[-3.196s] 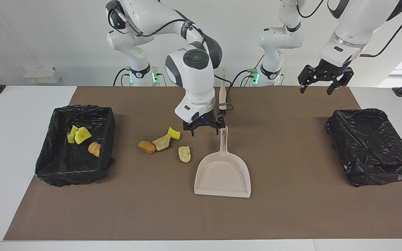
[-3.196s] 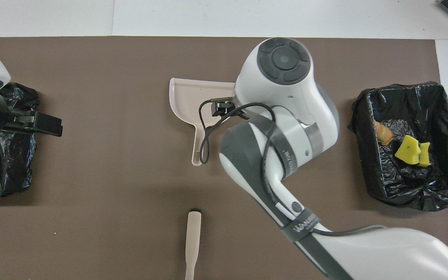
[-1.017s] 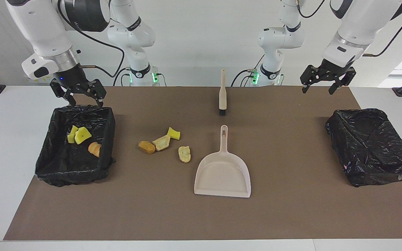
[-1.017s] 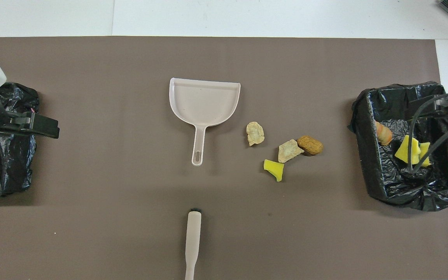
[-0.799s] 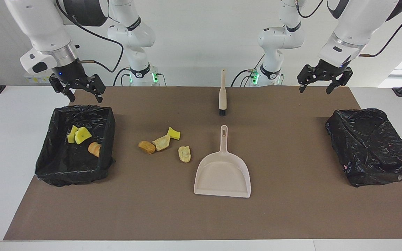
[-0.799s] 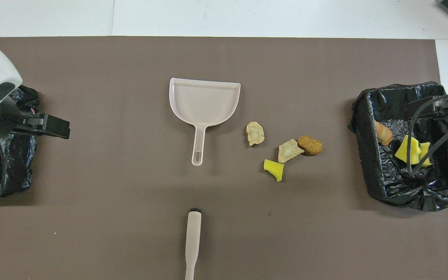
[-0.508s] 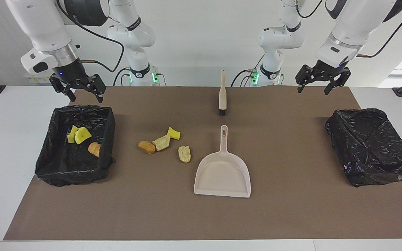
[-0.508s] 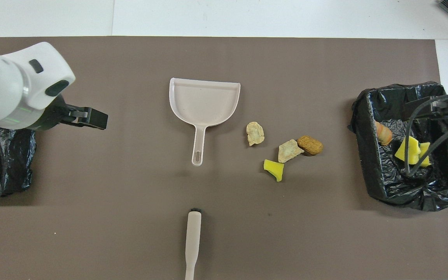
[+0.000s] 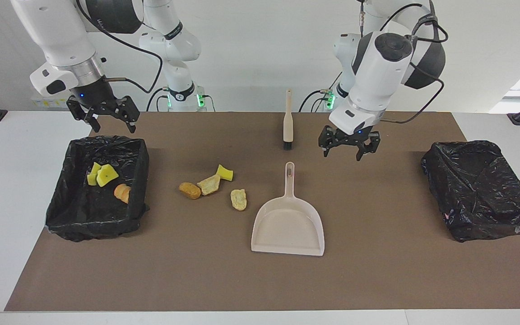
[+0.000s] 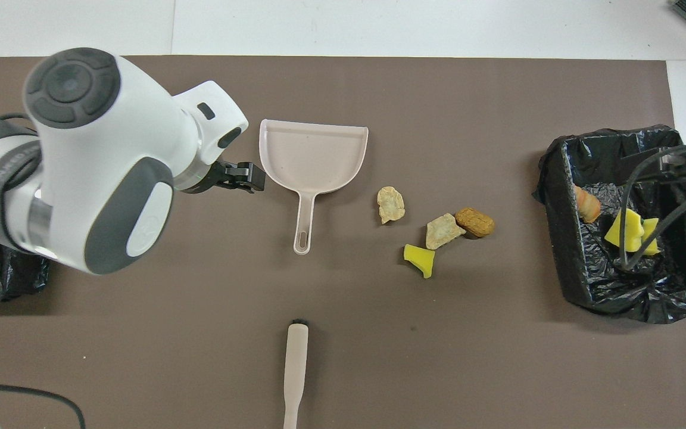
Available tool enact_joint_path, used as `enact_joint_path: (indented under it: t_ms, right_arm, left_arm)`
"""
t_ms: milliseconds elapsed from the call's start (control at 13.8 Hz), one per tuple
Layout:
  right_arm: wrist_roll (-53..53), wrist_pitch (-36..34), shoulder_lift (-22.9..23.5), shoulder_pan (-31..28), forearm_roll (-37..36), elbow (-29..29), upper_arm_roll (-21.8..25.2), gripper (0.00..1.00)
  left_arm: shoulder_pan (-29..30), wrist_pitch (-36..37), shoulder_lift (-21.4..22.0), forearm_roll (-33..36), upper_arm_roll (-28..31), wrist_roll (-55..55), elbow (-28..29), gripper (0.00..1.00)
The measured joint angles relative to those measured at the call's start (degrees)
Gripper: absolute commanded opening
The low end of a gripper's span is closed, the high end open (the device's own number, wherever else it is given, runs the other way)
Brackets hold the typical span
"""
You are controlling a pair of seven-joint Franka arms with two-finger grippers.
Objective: Sweep and dump trash in bin
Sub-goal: 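Reach the left gripper to the dustpan handle and grasp it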
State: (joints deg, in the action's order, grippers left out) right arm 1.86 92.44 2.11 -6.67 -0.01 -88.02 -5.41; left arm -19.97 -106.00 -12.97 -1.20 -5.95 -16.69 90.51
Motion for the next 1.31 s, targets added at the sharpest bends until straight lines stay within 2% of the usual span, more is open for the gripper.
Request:
enact_joint_path:
  t_ms: [291, 508, 799, 1017, 1089, 1307]
  right_arm:
    - [0.0, -0.43, 0.0, -0.39, 0.0, 0.0, 0.27, 1.0]
    - [0.0, -0.6, 0.0, -0.53, -0.46, 0.01, 0.86, 1.0]
    - [0.0, -0.66, 0.0, -0.05, -1.35, 0.0, 0.28, 1.0]
    - [0.0, -0.78, -0.01, 0.12, -1.35, -0.17, 0.2, 1.0]
    - [0.0, -0.87, -0.04, 0.15, -1.35, -0.31, 0.2, 0.94]
    - [0.0, -1.06, -0.08, 0.38, -1.34, -0.58, 0.1, 0.88]
  left_arm:
    - [-5.14, -9.25, -7.05, 0.0, -0.02, -6.21, 1.7, 1.0]
    - [-8.16, -15.85, -7.8, 0.0, -0.04, -8.47, 6.62, 1.0]
    - [-8.88, -19.11, -7.81, 0.0, 0.22, -9.2, 9.42, 1.0]
    - [-8.87, -19.76, -7.87, 0.0, 0.48, -9.2, 10.35, 0.83]
    - [-8.86, -20.17, -7.89, 0.0, 0.52, -9.19, 10.47, 0.81]
    - [-8.86, -20.7, -8.14, 0.0, 0.48, -9.18, 10.7, 0.77]
